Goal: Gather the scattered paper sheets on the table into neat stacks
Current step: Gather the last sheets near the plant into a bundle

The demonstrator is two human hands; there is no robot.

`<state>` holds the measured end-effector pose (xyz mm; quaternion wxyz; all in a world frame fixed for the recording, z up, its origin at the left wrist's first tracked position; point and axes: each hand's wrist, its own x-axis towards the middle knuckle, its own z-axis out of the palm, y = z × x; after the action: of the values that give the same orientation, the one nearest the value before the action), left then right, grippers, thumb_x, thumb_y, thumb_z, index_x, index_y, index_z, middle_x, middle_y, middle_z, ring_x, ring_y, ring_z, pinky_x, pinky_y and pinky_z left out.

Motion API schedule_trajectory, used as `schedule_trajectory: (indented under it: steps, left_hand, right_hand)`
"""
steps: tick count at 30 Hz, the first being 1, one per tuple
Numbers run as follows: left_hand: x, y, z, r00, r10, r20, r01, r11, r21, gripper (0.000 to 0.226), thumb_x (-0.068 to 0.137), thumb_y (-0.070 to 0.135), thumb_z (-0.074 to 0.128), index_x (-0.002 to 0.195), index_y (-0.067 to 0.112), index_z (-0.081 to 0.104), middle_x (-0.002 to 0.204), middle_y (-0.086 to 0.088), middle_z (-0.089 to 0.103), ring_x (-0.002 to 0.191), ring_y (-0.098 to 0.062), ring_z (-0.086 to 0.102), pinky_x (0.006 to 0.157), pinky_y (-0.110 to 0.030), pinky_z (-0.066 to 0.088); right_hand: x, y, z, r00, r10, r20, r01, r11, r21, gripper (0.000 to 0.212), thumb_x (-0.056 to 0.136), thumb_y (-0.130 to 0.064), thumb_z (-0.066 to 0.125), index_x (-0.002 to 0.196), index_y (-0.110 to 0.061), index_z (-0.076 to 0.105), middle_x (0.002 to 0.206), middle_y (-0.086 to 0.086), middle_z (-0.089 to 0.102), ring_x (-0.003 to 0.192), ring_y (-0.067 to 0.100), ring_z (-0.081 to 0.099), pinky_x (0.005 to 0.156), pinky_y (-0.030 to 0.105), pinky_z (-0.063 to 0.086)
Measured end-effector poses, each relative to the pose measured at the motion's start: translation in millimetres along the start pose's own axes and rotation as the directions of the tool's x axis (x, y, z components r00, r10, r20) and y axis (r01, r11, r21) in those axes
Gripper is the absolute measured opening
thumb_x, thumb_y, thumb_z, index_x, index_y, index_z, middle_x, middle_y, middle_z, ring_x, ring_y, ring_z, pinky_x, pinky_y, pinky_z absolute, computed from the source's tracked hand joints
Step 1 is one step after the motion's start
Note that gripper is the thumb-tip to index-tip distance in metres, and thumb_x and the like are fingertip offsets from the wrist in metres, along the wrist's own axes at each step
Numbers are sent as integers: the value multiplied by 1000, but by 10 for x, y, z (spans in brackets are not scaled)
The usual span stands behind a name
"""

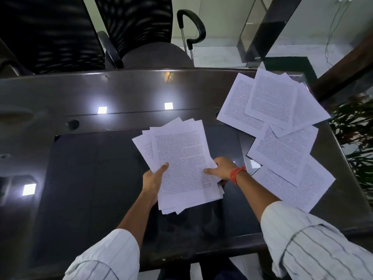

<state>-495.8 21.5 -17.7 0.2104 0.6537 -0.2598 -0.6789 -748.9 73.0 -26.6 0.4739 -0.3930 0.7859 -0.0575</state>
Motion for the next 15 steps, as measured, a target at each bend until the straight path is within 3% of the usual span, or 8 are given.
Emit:
schedule_trajectory:
  steps: [2, 4, 6, 10, 13, 15]
  left_hand:
    - [23, -21, 18, 999, 37, -6, -37, 999, 22, 21, 89, 23, 75, 109, 17, 71, 103, 0, 75, 97, -24, 72, 78, -39, 58]
    - [58, -37, 17, 998, 55, -17, -54, 998, 42, 25, 89, 22, 75, 113, 15, 70, 104, 1, 75, 98, -23, 71, 85, -42, 58]
    - [100, -41, 46, 998, 55, -30, -54, 998, 31, 30, 89, 25, 75, 117, 16, 70, 106, 1, 75, 99, -24, 71, 87, -43, 58]
    - [159, -5, 87, 996, 51, -71, -48, 998, 38, 34, 83, 33, 79, 113, 17, 70, 103, 0, 76, 95, -25, 72, 87, -43, 58]
    - [118, 50, 132, 998, 44, -45, -44, 999, -3, 32, 86, 15, 76, 116, 11, 66, 106, -6, 74, 95, -30, 71, 80, -42, 59]
    - [76, 98, 117, 995, 98, -9, -98, 995, 24, 32, 85, 5, 75, 115, 8, 65, 106, -6, 73, 96, -30, 71, 75, -39, 59]
  right_hand:
    - [27, -25, 4, 982, -49, -184, 22, 989, -145, 57, 76, -67, 67, 99, -16, 58, 99, 1, 66, 87, 21, 63, 72, 36, 54]
    - [76, -97, 26, 947, -111, -300, 54, 980, -193, 77, 73, -71, 65, 124, -16, 50, 124, 7, 55, 111, 26, 55, 89, 42, 52]
    - [107, -162, 76, 952, -125, -280, 69, 977, -202, 87, 74, -71, 65, 133, -12, 42, 134, 10, 44, 122, 30, 47, 100, 49, 47]
    - [19, -250, 430, 964, -119, -236, 79, 982, -172, 85, 80, -67, 62, 135, -8, 38, 131, 11, 38, 118, 29, 46, 101, 44, 46]
    - [-70, -246, 545, 973, -71, -222, 55, 995, -78, 92, 81, -69, 59, 143, -8, 30, 140, 12, 34, 127, 31, 43, 103, 48, 44]
    - [-57, -207, 475, 978, -23, -207, 36, 998, 57, 86, 79, -67, 62, 140, -12, 37, 141, 11, 35, 128, 31, 45, 105, 47, 44]
